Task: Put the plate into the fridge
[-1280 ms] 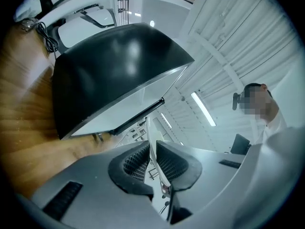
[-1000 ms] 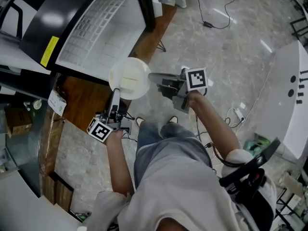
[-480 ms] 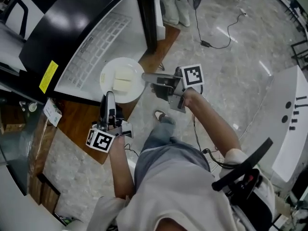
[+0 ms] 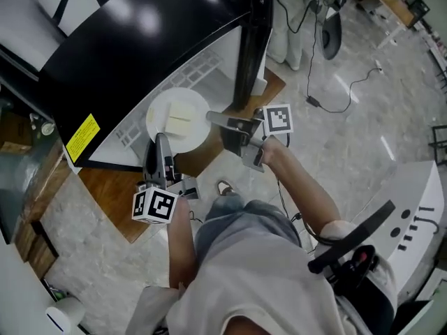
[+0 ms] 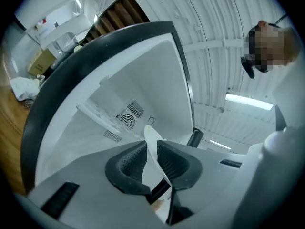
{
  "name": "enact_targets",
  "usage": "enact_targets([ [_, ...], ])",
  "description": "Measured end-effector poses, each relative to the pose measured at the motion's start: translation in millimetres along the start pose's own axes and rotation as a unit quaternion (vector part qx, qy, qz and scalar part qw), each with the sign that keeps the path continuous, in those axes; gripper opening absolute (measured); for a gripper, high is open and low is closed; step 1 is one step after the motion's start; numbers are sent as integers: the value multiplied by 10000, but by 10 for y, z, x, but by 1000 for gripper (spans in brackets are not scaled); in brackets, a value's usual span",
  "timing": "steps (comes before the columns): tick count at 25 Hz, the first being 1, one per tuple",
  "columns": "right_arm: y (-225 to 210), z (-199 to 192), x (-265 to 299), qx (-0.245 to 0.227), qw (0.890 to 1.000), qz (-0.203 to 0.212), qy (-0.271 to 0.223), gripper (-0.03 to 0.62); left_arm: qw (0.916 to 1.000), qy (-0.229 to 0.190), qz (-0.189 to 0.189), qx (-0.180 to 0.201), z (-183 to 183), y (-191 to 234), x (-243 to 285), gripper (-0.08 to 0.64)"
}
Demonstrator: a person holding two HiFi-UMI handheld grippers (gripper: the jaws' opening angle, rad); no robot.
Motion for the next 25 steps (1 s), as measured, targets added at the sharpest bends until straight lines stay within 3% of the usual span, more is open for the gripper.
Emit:
enact_targets([
  [5,-216,219,137,442,9989,-167,-10,21,9971,154,577,479,-16,117,245,73],
  [11,-298,366,243,926,9947,-408,-198,21,9862,357,1170,1114,51,117,396,95],
  [21,-283,741,417,1134,9918,-498,-328,21,9875,102,1340,824,201,89,622,130],
  [25,-283,954,417,1232,9890,-502,-643,21,9828,19,1490,1087,308,39,535,147],
])
Point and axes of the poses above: the fingertips, and each gripper's own axes: x forward along the fingers, y to its left, z out of its top, the point moved 4 cm from there along -x, backward along the fingers, and after that the axes turned 5 degrees about -z, right-handed, at the moved point
